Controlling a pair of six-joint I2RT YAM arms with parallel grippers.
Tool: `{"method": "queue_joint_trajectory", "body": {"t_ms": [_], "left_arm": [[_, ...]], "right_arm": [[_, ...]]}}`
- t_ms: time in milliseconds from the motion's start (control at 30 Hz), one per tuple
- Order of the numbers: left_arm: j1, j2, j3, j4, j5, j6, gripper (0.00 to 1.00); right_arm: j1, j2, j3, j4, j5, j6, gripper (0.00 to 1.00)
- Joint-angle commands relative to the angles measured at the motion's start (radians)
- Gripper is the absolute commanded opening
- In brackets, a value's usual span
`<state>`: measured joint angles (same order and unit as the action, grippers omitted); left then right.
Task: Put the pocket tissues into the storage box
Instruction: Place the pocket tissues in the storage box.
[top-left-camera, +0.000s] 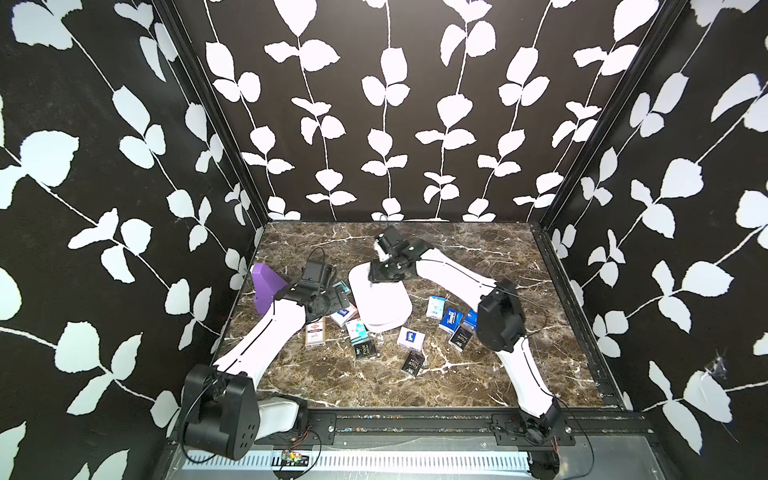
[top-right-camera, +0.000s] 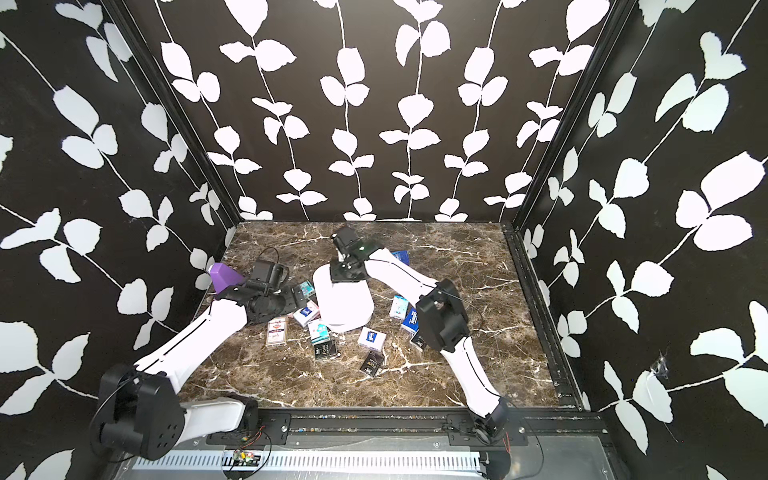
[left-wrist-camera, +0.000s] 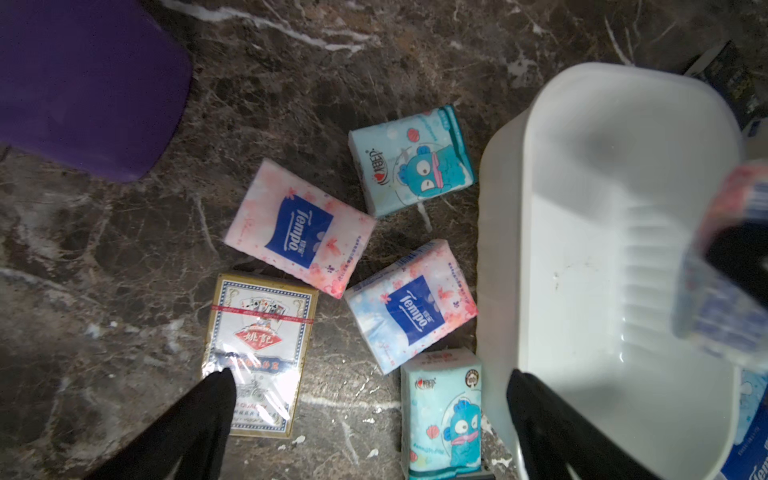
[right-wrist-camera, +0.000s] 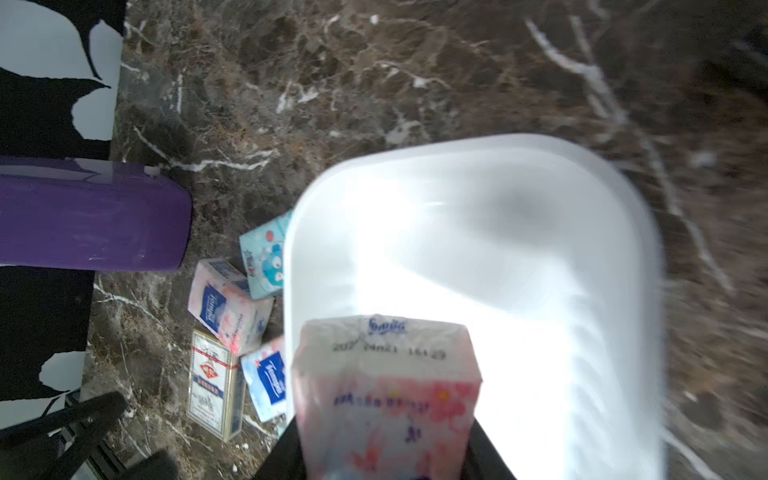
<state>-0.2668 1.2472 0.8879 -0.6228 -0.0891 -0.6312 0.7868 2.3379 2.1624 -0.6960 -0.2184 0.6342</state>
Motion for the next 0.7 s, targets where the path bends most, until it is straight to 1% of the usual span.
{"method": "queue_joint_trajectory", "body": {"t_ms": [0, 67, 267, 400, 567, 667], "left_arm": [[0.026, -0.042, -0.029, -0.044, -0.018, 0.018, 0.99], [0.038, -0.057, -0.032, -0.048, -0.015, 0.018, 0.99], [0.049, -0.071, -0.007, -0.082, -0.016, 0.052, 0.99], [0.053, -0.068, 0.005, -0.098, -0.023, 0.068, 0.99], [0.055, -0.068, 0.004, -0.097, -0.014, 0.063, 0.99], [0.055, -0.068, 0.000, -0.099, -0.005, 0.058, 0.99]], "right_arm": [[0.009, 0.073, 0.135, -0.004, -0.006, 0.017, 0.43], [0.015, 0.121, 0.189, -0.020, 0.001, 0.012, 0.44], [0.017, 0.202, 0.264, -0.028, 0.033, 0.021, 0.44], [0.017, 0.234, 0.282, -0.028, 0.027, 0.035, 0.45], [0.017, 0.257, 0.294, -0.013, 0.051, 0.033, 0.46], [0.017, 0.283, 0.338, -0.034, 0.050, 0.033, 0.49]]}}
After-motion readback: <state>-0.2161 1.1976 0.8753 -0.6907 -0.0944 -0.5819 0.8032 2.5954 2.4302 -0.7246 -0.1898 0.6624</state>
